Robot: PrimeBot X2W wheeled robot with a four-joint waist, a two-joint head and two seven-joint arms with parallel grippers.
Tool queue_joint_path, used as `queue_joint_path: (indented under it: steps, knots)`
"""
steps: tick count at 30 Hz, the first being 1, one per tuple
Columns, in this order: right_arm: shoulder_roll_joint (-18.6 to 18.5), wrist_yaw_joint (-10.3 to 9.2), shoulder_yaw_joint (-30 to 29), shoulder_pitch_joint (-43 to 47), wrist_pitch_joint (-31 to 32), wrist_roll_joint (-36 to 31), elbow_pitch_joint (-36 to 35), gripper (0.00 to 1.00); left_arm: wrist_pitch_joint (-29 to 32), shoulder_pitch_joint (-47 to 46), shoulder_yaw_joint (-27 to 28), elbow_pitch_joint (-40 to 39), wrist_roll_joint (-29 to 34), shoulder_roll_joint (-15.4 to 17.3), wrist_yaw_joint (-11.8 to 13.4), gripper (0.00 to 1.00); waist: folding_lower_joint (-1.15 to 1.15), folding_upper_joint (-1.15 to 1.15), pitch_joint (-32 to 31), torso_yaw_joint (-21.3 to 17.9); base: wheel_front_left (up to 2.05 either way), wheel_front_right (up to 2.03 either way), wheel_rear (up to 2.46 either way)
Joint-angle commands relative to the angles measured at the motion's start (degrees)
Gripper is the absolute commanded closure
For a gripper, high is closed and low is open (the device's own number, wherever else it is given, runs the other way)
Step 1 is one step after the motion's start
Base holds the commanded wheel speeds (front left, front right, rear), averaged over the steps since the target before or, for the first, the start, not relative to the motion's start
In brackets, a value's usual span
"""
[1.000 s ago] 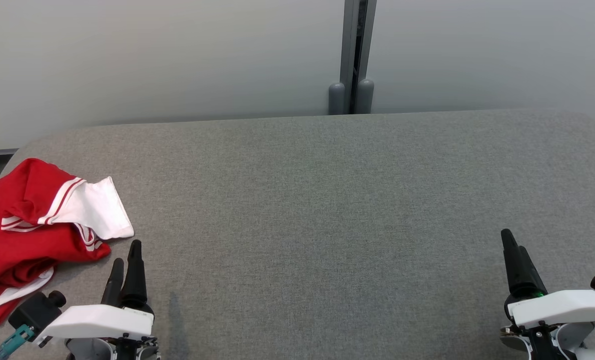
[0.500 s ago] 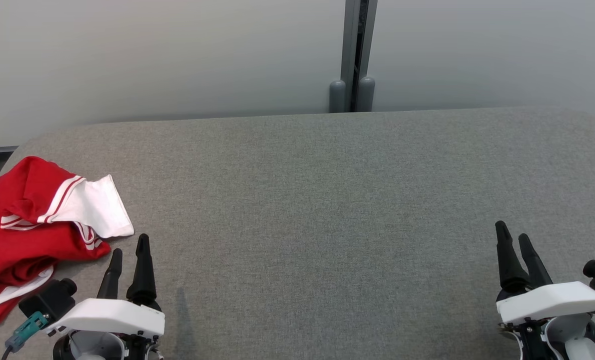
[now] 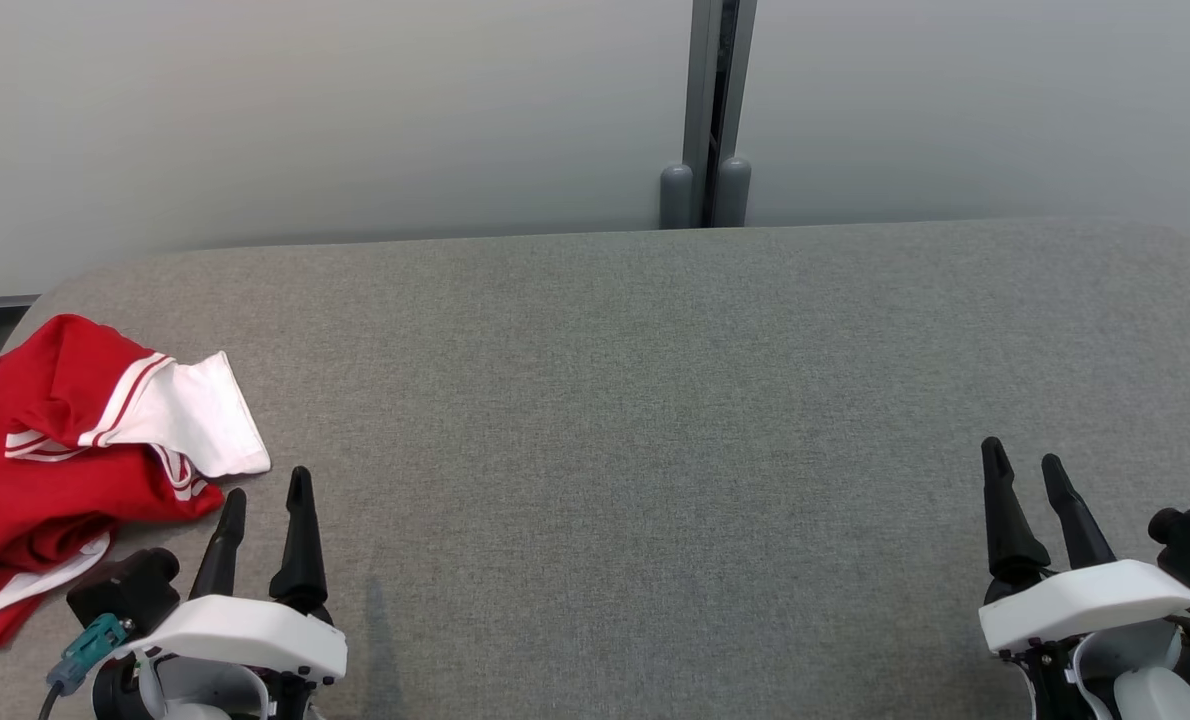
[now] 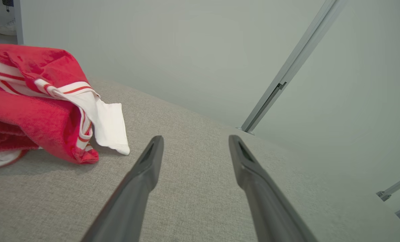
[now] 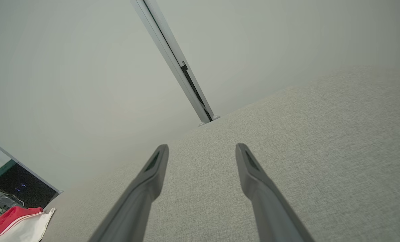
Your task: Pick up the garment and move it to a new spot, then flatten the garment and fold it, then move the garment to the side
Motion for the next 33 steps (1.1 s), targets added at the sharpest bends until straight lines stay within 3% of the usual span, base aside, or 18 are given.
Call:
queue_joint_path:
  steps: [1,33]
  knots:
    - [-0.4,0.22,0.1,-1.1,-0.8,-1.8,-0.3,0.0,-0.6,-1.2,-0.1,-0.3,1.8,0.4,0.4,0.0,0.0,0.0,0.0,0.0,0.0,0.0,0.0]
    - [-0.3,0.26,0.5,-2.3,-4.9,-20.9,2.2,0.0,-4.7,-1.8,-2.1,1.5,18.5,1.1,3.6,0.0,0.0,0.0,0.1,0.6,0.0,0.0,0.0]
